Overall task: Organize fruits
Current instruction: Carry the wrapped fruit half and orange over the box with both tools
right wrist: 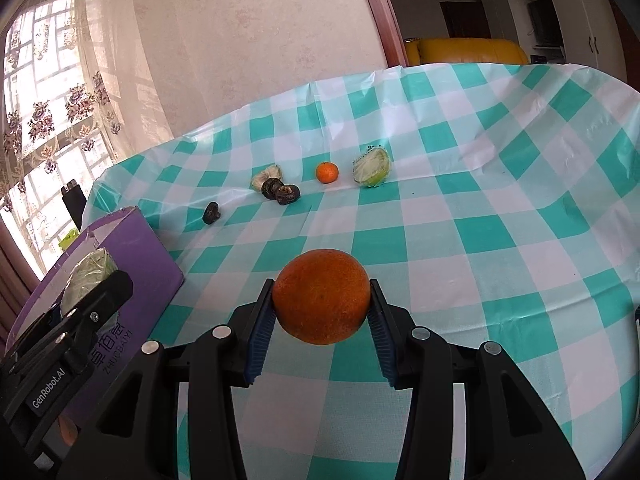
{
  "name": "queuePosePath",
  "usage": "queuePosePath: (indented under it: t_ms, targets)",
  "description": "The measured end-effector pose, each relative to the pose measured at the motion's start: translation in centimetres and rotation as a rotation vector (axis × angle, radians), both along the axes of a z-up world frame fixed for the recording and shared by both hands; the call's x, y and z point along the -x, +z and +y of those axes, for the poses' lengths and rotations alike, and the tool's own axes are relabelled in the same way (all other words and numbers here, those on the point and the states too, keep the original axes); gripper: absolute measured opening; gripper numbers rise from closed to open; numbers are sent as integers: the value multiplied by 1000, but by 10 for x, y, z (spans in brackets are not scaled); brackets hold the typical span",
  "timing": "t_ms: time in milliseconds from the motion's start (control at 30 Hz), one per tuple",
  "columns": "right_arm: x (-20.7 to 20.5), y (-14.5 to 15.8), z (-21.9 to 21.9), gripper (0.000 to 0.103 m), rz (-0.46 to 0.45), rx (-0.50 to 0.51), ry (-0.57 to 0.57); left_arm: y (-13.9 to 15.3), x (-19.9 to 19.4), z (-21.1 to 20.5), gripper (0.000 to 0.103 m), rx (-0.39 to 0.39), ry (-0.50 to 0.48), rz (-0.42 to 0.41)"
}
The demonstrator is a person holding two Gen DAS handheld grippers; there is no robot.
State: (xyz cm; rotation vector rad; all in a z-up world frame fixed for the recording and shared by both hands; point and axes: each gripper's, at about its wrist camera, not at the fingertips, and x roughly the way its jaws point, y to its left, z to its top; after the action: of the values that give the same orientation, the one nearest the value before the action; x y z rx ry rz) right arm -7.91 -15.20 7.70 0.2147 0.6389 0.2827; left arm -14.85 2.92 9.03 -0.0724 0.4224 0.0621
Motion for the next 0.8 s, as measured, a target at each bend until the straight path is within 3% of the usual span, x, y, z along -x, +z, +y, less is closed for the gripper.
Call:
queuePosePath:
  t_ms: [200, 367, 533, 800]
  targets:
    - [26, 44, 34, 44, -149, 20, 87, 45, 57, 19, 61, -32, 30, -175]
    - [42, 66, 73, 44, -205, 52, 192, 65, 92, 51, 61, -39, 107, -255]
    - [57, 81, 116, 44, -250, 84, 295, 70, 112, 98, 61, -42, 228, -275]
    - [68, 92, 192, 44, -266, 118, 476, 62, 120, 164, 61, -15, 354, -215]
